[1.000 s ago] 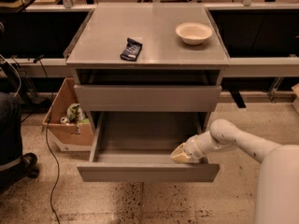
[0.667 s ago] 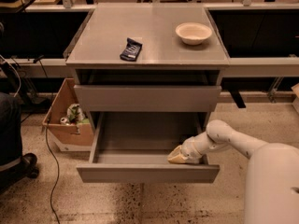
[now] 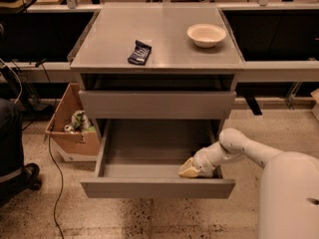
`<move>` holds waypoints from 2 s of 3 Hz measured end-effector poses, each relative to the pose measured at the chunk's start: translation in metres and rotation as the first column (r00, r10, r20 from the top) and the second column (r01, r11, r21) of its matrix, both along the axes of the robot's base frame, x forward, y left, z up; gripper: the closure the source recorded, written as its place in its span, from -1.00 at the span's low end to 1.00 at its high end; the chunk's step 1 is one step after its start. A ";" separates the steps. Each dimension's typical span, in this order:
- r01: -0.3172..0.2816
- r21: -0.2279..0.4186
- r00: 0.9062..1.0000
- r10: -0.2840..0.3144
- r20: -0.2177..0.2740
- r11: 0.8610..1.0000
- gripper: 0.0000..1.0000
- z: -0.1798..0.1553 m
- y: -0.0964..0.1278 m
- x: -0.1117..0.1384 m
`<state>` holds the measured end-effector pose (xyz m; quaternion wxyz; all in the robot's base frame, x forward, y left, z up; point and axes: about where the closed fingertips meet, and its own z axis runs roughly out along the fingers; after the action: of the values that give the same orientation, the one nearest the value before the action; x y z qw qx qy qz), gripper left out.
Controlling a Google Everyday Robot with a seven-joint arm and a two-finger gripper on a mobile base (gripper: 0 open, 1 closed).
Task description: Open middle drawer
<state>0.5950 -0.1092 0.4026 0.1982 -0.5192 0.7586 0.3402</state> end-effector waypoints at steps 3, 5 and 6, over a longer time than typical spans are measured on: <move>-0.130 0.120 0.940 0.161 -0.302 0.984 1.00 0.011 0.039 -0.099; -0.115 0.210 0.923 0.183 -0.338 0.971 1.00 0.023 0.076 -0.128; -0.104 0.227 0.920 0.180 -0.349 0.968 1.00 0.024 0.084 -0.135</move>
Offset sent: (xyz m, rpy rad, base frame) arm -0.1197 0.0300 0.0152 0.0931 0.4098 0.1995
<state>0.4595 -0.0256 0.4269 0.0799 -0.4775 0.7034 0.5205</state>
